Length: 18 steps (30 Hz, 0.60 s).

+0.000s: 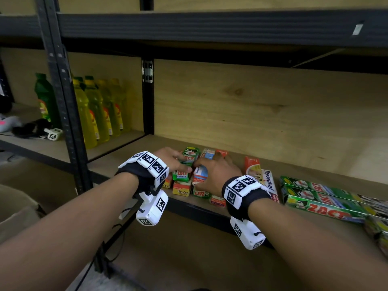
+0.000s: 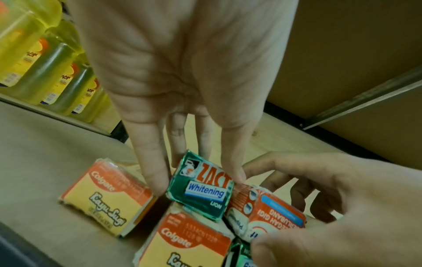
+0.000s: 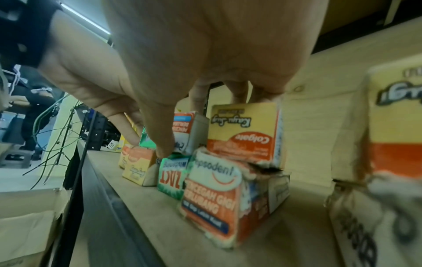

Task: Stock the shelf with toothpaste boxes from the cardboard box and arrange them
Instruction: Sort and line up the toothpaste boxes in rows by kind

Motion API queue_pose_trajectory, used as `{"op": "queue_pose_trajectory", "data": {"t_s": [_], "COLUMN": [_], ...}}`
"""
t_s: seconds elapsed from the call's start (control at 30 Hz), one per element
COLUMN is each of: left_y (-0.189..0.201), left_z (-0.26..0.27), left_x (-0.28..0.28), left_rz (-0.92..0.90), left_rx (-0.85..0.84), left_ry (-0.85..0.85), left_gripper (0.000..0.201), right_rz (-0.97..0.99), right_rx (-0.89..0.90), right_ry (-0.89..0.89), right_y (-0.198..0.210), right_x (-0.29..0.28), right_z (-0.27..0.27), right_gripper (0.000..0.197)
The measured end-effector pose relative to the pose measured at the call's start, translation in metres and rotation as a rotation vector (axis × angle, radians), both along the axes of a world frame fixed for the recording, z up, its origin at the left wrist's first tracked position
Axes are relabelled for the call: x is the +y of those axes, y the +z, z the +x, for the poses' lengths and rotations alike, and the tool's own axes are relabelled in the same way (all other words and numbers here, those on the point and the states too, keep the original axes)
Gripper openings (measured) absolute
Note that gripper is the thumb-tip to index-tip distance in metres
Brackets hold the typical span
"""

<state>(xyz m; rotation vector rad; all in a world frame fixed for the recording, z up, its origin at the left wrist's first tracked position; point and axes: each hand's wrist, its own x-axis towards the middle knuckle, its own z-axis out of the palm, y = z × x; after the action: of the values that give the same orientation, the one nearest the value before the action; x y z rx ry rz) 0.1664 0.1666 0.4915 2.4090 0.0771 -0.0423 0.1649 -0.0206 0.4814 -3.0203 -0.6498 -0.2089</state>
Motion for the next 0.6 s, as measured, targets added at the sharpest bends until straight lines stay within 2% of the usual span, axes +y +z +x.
{"op": "queue_pose_trajectory", "data": {"t_s": [0.1,0.23,0.47,0.6], "left_y": [-0.001,-0.003,0.005,0.01], "left_z": [-0.001,-0.003,-0.007,-0.012], "left_x": [0.0,-0.001,-0.011,-0.017], "left_rz": [-0.051,-0.028,0.123,0.189], "left_rx": [0.003,-0.015,-0.012,-0.024], "left_ry": [0.015,0.023,0.01,0.021], "left_gripper": [0.06,0.063,0.064,0.063], "right_rz": [0.041,0.202,0.601,0.884], "right_rx": [-0.016,0.038,0.087,0.227], "right_ry": [0.004,-0.016,-0.188,-0.166], "right_y": [0.004,0.011,0.034,0.035], "right_x": [0.0,-0.005,-0.032,-0.044], "right_z": [-0.001,-0.003,-0.003,-0.003], "right_gripper": [0.056,0.055,0.045,0.022]}}
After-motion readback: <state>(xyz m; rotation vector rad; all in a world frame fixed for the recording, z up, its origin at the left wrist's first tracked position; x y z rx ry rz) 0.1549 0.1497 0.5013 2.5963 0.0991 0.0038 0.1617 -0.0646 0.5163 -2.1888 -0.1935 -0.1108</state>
